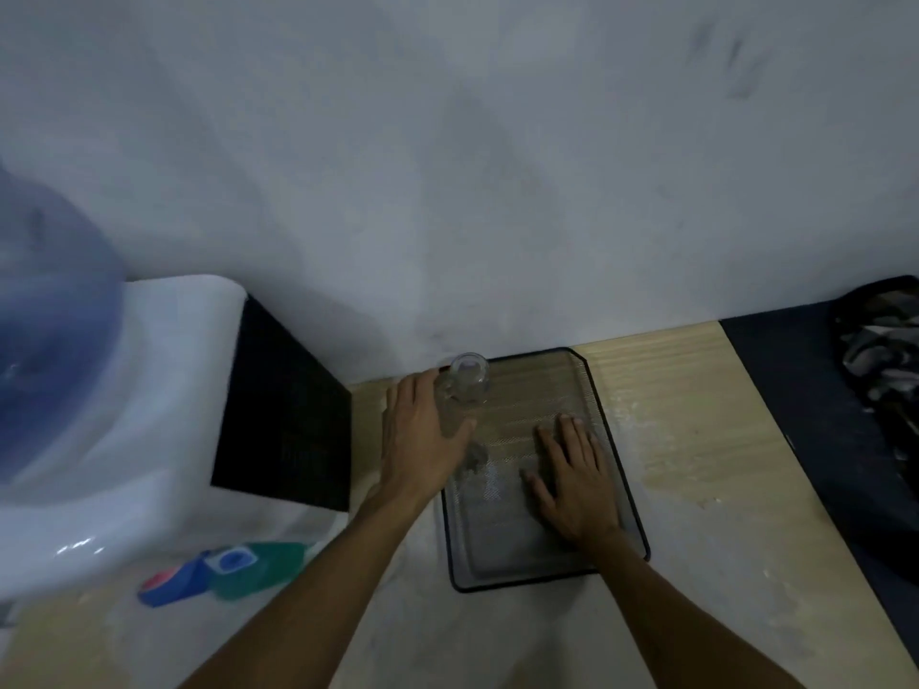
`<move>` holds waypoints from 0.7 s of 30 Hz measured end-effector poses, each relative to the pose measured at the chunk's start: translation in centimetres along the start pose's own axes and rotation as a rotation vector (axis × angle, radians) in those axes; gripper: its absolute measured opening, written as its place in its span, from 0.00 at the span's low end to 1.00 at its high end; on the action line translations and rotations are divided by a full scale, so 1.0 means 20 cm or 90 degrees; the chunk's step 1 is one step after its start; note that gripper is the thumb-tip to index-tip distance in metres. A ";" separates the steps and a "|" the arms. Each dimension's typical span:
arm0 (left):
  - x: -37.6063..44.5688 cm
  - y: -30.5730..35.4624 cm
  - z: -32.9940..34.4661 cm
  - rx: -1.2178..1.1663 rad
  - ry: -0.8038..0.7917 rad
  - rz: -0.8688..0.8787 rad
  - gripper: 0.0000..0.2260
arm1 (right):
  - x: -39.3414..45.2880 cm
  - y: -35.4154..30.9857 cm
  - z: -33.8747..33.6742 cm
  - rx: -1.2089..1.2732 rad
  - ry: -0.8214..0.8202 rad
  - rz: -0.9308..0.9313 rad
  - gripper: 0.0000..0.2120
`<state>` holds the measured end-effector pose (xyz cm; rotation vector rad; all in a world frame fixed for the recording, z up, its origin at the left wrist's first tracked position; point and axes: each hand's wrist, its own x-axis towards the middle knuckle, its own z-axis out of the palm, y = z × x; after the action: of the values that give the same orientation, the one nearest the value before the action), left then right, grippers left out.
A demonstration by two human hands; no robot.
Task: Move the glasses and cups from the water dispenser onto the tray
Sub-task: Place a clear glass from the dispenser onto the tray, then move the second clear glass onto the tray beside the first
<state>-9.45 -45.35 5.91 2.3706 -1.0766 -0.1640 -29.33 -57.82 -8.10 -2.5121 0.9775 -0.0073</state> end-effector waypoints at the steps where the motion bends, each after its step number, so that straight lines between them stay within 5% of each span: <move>1: -0.07 0.00 -0.05 -0.002 0.012 -0.003 0.28 | 0.00 -0.02 -0.01 0.012 -0.010 0.006 0.37; 9: -0.58 -0.13 -0.24 -0.042 0.040 -0.060 0.28 | -0.13 -0.23 -0.11 0.179 0.057 0.050 0.33; 15: -0.92 -0.29 -0.33 -0.080 0.101 -0.205 0.29 | -0.41 -0.45 -0.09 0.256 0.056 0.005 0.29; 21: -1.11 -0.50 -0.29 -0.074 0.042 -0.259 0.37 | -0.61 -0.75 -0.15 0.300 0.052 -0.057 0.22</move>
<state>-15.89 -21.36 3.50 2.4410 -0.5280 -0.2815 -29.28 -41.34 2.48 -2.1283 0.7827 -0.3305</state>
